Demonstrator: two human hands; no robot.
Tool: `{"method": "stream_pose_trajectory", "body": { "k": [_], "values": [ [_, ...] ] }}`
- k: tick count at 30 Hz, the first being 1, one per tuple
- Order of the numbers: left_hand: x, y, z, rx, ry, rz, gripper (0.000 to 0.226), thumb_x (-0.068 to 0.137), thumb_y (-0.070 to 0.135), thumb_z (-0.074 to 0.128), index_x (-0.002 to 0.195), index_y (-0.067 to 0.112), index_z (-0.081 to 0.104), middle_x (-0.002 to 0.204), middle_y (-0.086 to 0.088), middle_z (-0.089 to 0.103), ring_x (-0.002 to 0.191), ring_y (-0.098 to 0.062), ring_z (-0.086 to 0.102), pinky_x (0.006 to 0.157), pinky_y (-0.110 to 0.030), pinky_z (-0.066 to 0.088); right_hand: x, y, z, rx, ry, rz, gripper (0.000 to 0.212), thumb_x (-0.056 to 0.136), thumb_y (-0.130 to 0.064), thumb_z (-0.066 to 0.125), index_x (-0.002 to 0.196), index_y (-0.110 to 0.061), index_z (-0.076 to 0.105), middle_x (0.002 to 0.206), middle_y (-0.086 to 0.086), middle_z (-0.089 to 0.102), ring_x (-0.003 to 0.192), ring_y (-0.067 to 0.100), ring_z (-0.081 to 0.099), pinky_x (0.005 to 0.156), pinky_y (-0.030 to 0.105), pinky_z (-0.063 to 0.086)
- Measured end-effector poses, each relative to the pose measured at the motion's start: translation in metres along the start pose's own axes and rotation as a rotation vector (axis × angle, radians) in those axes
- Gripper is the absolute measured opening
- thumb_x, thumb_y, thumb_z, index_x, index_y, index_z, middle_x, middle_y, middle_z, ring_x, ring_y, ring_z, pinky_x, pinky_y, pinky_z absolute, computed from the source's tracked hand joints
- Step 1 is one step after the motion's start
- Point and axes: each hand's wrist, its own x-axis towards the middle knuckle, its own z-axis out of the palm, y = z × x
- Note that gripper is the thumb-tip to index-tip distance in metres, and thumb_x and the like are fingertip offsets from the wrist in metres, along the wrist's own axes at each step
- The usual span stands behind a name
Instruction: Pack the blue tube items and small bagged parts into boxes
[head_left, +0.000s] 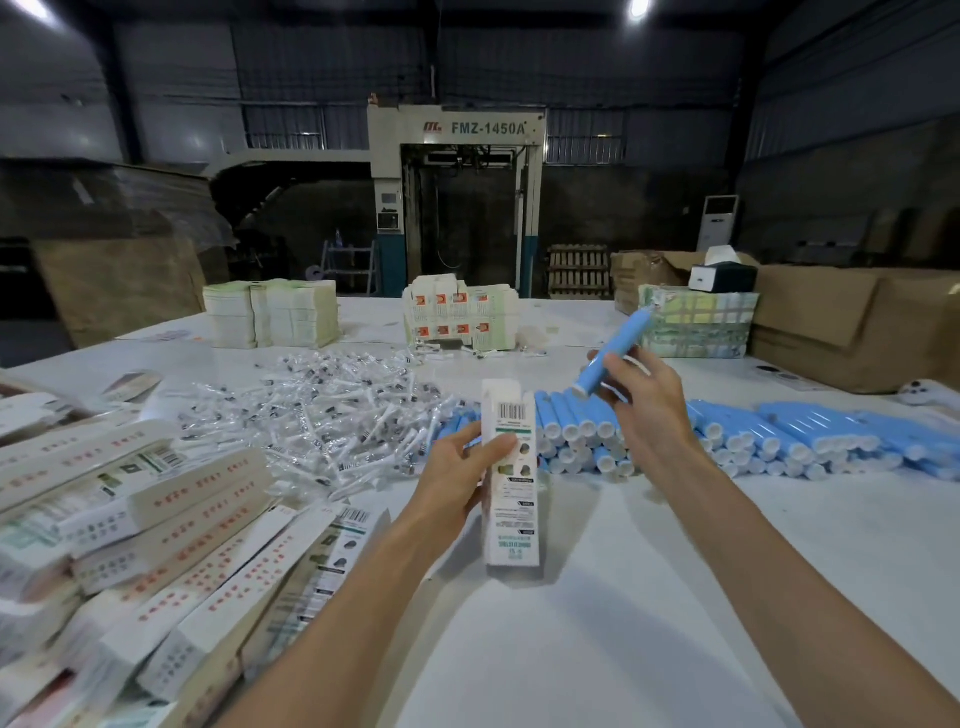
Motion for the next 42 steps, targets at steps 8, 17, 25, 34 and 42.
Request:
{"method": "stream_pose_trajectory", "body": {
  "k": [8, 17, 25, 34, 42],
  "values": [
    [-0.005, -0.009, 0.015, 0.064, -0.148, 0.027, 0.057, 0.09, 0.026, 0.084, 0.141, 0.018, 0.061, 0.122, -0.017, 0.079, 0.114, -0.042, 0.075, 0.104, -0.061, 0.057, -0.007, -0.026, 0.029, -0.089, -0.08, -0.038, 0.066, 0.097, 0.001, 0.065, 0.145, -0.023, 0.026, 0.11, 0.017, 0.075, 0.099, 0.026, 0.076, 0.076, 0.034, 0.063],
    [-0.006, -0.013, 0.012, 0.069, -0.166, 0.028, 0.05, 0.096, 0.025, 0.08, 0.141, 0.019, 0.06, 0.123, -0.019, 0.078, 0.116, -0.045, 0.074, 0.108, -0.066, 0.053, -0.004, -0.016, 0.023, -0.538, -0.216, 0.036, 0.088, 0.091, -0.005, 0.074, 0.148, -0.046, 0.023, 0.111, 0.026, 0.066, 0.093, 0.029, 0.076, 0.074, 0.035, 0.065],
    [-0.01, -0.014, 0.018, 0.073, -0.166, 0.011, 0.043, 0.103, 0.026, 0.072, 0.144, 0.02, 0.061, 0.124, -0.017, 0.078, 0.115, -0.041, 0.075, 0.107, -0.062, 0.055, -0.008, -0.013, 0.023, -0.805, -0.28, 0.008, 0.05, 0.095, -0.028, 0.074, 0.132, -0.031, 0.04, 0.101, 0.011, 0.068, 0.088, 0.024, 0.067, 0.071, 0.033, 0.053],
    [-0.009, -0.02, 0.023, -0.033, -0.037, -0.021, 0.037, 0.108, 0.027, 0.065, 0.143, 0.017, 0.061, 0.119, -0.019, 0.079, 0.112, -0.042, 0.076, 0.102, -0.057, 0.06, -0.028, 0.023, 0.015, -0.997, -0.389, -0.104, 0.038, 0.11, -0.041, 0.048, 0.142, -0.022, 0.055, 0.128, -0.002, 0.058, 0.108, 0.013, 0.059, 0.086, 0.03, 0.048],
    [0.0, -0.034, 0.019, -0.088, 0.066, -0.046, 0.028, 0.11, 0.023, 0.061, 0.133, 0.007, 0.066, 0.11, -0.024, 0.08, 0.109, -0.045, 0.076, 0.101, -0.056, 0.061, 0.006, 0.018, 0.093, -1.146, -0.355, -0.502, 0.019, 0.104, -0.013, 0.053, 0.118, -0.012, 0.066, 0.105, -0.002, 0.064, 0.093, 0.015, 0.06, 0.08, 0.03, 0.049]
  ]
}}
